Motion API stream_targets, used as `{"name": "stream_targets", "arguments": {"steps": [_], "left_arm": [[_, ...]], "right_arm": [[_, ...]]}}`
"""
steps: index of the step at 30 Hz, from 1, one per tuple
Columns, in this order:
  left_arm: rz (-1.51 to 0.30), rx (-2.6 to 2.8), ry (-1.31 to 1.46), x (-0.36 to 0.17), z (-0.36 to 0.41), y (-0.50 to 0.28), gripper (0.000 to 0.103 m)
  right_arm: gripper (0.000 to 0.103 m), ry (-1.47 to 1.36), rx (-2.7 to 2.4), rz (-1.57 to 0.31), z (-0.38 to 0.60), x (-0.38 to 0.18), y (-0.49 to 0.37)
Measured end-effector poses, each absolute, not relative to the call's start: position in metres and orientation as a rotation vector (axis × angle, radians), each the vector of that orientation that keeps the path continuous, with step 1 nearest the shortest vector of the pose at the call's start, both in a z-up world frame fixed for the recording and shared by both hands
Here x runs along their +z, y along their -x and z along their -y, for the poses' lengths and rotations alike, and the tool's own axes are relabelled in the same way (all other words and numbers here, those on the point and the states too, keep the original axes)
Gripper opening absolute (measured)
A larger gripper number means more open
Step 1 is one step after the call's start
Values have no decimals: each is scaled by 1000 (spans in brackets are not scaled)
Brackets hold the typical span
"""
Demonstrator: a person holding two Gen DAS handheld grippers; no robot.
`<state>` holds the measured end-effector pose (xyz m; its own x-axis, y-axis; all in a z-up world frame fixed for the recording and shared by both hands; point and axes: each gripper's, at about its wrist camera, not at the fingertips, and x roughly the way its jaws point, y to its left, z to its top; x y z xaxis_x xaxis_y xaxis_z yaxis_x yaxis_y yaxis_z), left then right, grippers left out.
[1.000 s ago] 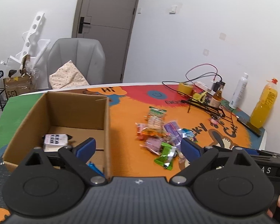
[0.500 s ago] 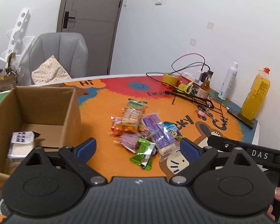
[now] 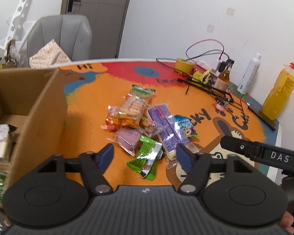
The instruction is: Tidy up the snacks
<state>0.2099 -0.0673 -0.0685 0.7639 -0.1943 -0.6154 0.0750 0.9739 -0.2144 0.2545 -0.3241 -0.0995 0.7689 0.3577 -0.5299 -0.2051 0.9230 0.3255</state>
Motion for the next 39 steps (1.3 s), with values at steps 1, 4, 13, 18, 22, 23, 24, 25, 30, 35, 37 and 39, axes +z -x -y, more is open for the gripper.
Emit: {"name": "stream_targets", "arguments": {"steps": [1, 4, 13, 18, 22, 23, 24, 25, 30, 35, 37, 39], "left_arm": [[-697, -149, 185, -71, 69, -213, 59], [-723, -155, 190, -78, 73, -223, 53], [-770, -169, 167, -93, 86, -243, 50], [-820, -169, 152, -101, 89, -250, 28], [-792, -176, 148, -93, 88, -246, 26], [-785, -178, 145, -90, 88, -245, 26], [-779, -177, 144, -87, 87, -245, 26], [-772, -174, 144, -84, 86, -245, 26], [-753, -157, 152, -77, 79, -245, 26], [-740, -135, 151, -75, 71, -247, 26], [-737, -129, 155, -75, 68, -248, 26], [-731, -124, 155, -74, 66, -248, 26]], "right_arm": [[72, -257, 311, -627, 325, -101, -258], [72, -261, 318, -643, 326, -105, -266], [65, -278, 341, -675, 326, -116, -293], [63, -271, 360, -690, 318, -120, -307], [62, -258, 364, -694, 311, -122, -315], [62, -257, 365, -695, 310, -123, -317], [62, -257, 365, -697, 309, -123, -319], [62, -257, 366, -699, 308, -124, -322], [62, -251, 362, -703, 302, -126, -331], [58, -238, 354, -700, 296, -127, -339], [54, -243, 345, -703, 295, -128, -343], [49, -247, 342, -707, 294, -130, -346]]}}
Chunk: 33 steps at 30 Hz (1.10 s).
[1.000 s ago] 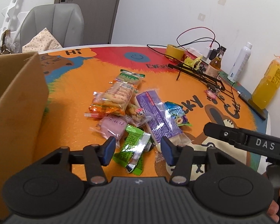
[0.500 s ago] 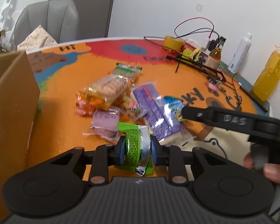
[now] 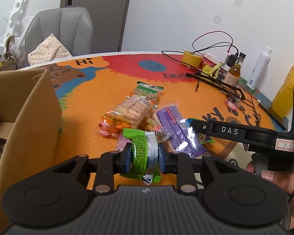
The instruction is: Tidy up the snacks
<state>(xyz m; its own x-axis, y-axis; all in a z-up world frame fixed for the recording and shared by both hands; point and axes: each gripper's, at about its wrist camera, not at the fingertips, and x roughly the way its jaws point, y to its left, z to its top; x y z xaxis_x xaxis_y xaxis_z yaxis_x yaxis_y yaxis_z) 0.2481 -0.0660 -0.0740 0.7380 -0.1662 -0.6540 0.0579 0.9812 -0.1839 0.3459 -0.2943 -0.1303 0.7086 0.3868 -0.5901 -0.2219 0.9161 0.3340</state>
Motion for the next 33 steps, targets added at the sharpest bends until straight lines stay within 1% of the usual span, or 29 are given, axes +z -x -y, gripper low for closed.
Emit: {"name": "stream_targets", "arguments": {"steps": [1, 2, 4, 6, 11, 24, 33], "left_arm": [[-729, -121, 156, -74, 65, -248, 26], [-728, -120, 157, -74, 64, -248, 26], [-725, -117, 162, -73, 62, -248, 26], [-721, -114, 165, -72, 61, -246, 26], [-708, -113, 177, -70, 57, -239, 26], [-654, -142, 191, -51, 46, -211, 26], [-620, -182, 171, -36, 38, -188, 26]], "right_arm": [[46, -243, 348, -714, 293, -132, -347], [39, -239, 353, -720, 292, -133, -347], [28, -198, 352, -730, 288, -132, -344], [26, -216, 375, -750, 291, -130, -342], [24, -216, 373, -722, 296, -127, -323], [24, -199, 332, -621, 292, -92, -273], [24, -204, 315, -576, 277, -79, -238]]}}
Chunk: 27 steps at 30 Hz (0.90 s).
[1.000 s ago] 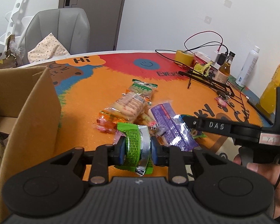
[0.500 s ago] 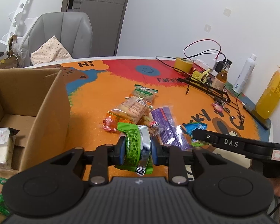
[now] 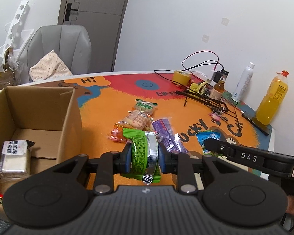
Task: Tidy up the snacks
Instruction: 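Carry both snacks over the box and release them inside with both tools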
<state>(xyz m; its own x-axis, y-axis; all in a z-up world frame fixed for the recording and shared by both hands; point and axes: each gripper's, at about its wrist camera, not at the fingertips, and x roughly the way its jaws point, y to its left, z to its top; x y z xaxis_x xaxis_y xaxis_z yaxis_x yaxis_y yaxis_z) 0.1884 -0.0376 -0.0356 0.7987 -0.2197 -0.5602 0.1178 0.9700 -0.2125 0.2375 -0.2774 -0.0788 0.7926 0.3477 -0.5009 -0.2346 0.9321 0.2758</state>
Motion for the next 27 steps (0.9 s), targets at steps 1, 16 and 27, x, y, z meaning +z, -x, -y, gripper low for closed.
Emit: {"name": "stream_targets", "arguments": {"steps": [1, 16, 27], "left_arm": [[-616, -184, 169, -34, 36, -186, 26], [-547, -163, 179, -10, 7, -154, 26], [-516, -86, 204, 3, -39, -140, 26]], "right_arm": [[24, -204, 316, -572, 276, -78, -234], [24, -182, 365, -509, 244, -56, -206], [24, -144, 446, -485, 200, -42, -203]]}}
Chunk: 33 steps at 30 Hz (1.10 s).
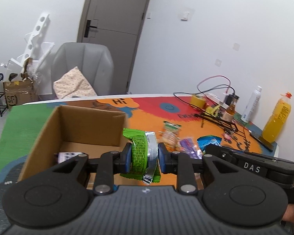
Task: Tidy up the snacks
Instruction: 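Carry both snacks over the box and release them inside with both tools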
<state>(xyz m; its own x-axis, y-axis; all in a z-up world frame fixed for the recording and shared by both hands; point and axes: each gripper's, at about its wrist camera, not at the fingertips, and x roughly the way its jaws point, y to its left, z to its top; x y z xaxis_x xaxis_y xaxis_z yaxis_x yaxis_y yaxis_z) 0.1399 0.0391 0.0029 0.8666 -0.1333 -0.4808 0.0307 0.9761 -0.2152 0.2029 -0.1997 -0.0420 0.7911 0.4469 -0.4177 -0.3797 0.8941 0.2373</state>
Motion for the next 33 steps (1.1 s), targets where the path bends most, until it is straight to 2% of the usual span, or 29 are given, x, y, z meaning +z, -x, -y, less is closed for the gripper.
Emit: {"name": "stream_targets", "arguments": {"steps": [26, 30, 33], "left_arm": [[-544, 60, 295, -9, -124, -135, 31], [-546, 87, 304, -9, -133, -130, 38], [-544, 103, 308, -9, -137, -128, 48]], "right_arm": [[24, -65, 601, -475, 115, -25, -206], [25, -63, 632, -481, 103, -23, -208], [34, -83, 662, -502, 96, -22, -211]]}}
